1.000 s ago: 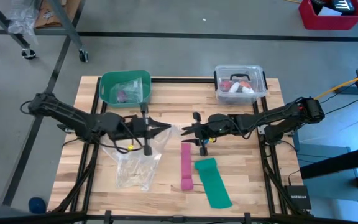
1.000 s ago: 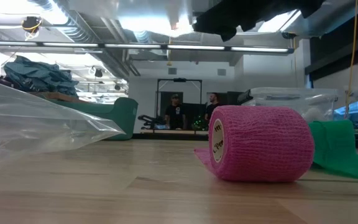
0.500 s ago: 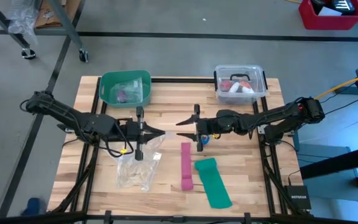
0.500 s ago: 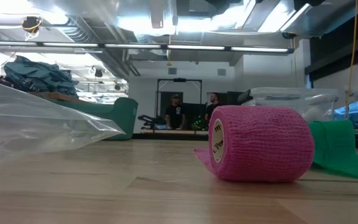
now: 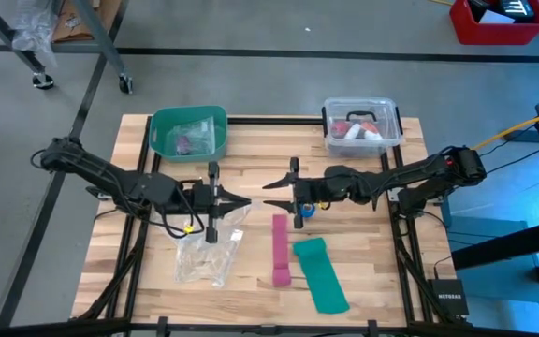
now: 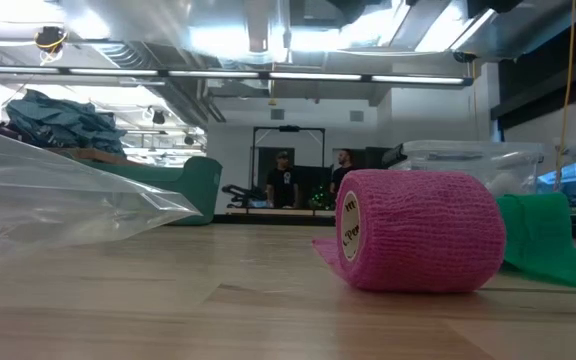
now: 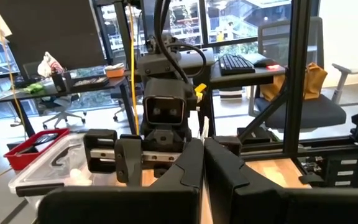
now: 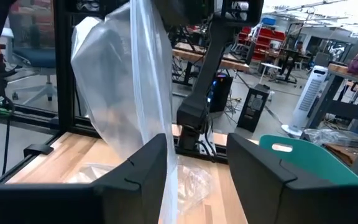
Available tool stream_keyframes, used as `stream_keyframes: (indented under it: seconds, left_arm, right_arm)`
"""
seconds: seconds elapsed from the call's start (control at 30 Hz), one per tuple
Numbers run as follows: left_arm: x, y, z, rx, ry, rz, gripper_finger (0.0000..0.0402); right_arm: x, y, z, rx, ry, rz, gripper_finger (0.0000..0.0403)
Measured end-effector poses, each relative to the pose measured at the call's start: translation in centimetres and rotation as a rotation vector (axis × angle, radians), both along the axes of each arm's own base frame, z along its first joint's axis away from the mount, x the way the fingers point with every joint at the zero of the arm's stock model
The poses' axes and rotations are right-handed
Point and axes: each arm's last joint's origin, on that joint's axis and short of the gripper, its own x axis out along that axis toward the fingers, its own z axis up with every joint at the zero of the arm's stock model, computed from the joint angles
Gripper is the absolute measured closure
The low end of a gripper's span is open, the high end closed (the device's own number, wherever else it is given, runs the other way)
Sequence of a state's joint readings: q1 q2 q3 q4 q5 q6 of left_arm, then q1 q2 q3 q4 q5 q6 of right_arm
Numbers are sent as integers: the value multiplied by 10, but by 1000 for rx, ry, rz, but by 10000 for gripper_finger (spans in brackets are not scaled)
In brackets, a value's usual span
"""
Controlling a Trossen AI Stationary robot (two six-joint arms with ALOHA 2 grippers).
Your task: Roll bandage
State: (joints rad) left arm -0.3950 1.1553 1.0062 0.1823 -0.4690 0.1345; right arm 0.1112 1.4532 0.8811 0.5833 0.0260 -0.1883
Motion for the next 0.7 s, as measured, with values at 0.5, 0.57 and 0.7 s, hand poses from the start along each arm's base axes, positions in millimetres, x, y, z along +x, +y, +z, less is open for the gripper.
stream_keyframes:
  seconds: [0.5, 0.57, 0.7]
  left_arm:
    - [-1, -1, 2, -4, -21, -7, 401]
    - [-1, -3, 2, -1, -24, -13, 401]
    - [-2, -5, 4, 20, -36, -20, 401]
  right_arm:
    - [20, 3, -2, -6, 63, 37, 235]
    - [20, 3, -4, -9, 83, 34, 246]
    - [20, 3, -6, -11, 108, 30, 301]
